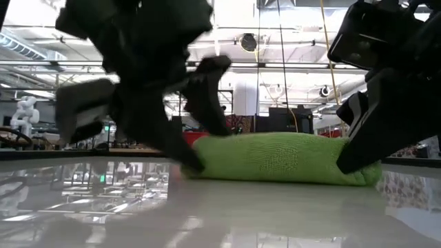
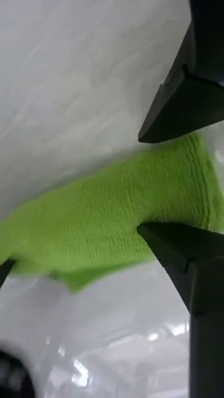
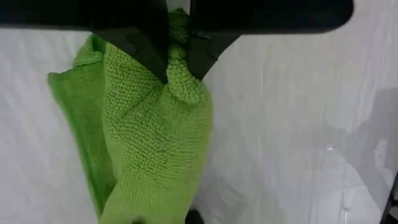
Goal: Roll towel
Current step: Roll the green towel on the table
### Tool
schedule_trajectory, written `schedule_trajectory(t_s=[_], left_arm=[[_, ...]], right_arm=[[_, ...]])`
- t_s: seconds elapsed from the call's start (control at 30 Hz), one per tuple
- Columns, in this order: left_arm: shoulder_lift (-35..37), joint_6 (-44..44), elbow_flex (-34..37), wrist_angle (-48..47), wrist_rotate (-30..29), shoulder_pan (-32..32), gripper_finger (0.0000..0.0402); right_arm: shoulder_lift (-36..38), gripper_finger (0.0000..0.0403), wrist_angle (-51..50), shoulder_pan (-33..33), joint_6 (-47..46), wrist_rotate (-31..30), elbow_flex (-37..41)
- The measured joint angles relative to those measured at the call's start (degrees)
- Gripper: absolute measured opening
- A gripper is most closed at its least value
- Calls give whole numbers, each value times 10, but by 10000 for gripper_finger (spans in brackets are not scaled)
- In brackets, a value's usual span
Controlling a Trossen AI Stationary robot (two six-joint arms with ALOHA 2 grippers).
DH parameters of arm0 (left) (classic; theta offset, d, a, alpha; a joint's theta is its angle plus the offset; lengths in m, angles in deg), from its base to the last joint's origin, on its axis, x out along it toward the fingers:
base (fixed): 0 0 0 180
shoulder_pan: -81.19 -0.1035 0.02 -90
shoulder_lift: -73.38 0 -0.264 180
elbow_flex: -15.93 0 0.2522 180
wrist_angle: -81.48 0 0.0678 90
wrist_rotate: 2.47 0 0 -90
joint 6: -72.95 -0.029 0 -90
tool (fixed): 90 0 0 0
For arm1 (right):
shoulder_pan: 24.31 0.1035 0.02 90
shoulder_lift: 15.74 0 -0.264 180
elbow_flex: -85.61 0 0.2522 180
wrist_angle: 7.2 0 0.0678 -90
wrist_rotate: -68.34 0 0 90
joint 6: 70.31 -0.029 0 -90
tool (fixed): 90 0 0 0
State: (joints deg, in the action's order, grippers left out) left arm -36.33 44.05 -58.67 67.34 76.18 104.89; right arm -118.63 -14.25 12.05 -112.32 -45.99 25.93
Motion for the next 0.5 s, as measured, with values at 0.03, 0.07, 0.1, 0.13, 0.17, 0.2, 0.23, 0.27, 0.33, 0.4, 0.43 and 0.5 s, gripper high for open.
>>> schedule_trajectory(t_s=[0.03, 0.07, 0.1, 0.13, 0.17, 0.2, 0.23, 0.27, 0.33, 0.4, 0.43, 0.5], left_arm=[[-7, 4, 0, 0, 10, -2, 226], [-14, 11, 0, 2, 14, -3, 226], [-19, 16, -1, 3, 15, -5, 226], [-21, 24, -2, 0, 15, -5, 226], [-24, 31, -2, -2, 15, -5, 226], [-28, 41, -2, -4, 15, -5, 226], [-31, 48, -2, -6, 15, -5, 226], [-31, 59, -2, -11, 16, -5, 226], [-32, 79, -2, -16, 16, -7, 221], [-32, 105, -2, -20, 19, -11, 204], [-33, 116, -2, -21, 22, -14, 189], [-33, 130, -2, -21, 26, -19, 149]], right_arm=[[0, 19, 2, 0, -1, -2, 0], [0, 19, 3, 0, -3, -2, 0], [0, 19, 3, 0, -4, -2, 0], [0, 19, 3, 0, -4, -3, 0], [0, 19, 4, 0, -4, -4, 0], [0, 19, 4, 0, -4, -4, 0], [0, 19, 4, 0, -4, -4, 0], [0, 19, 4, 0, -4, -5, 0], [0, 19, 4, 0, -4, -6, 0], [1, 19, 4, 0, -4, -8, -1], [1, 19, 4, 0, -4, -8, -1], [1, 22, 4, 0, -8, -8, -1]])
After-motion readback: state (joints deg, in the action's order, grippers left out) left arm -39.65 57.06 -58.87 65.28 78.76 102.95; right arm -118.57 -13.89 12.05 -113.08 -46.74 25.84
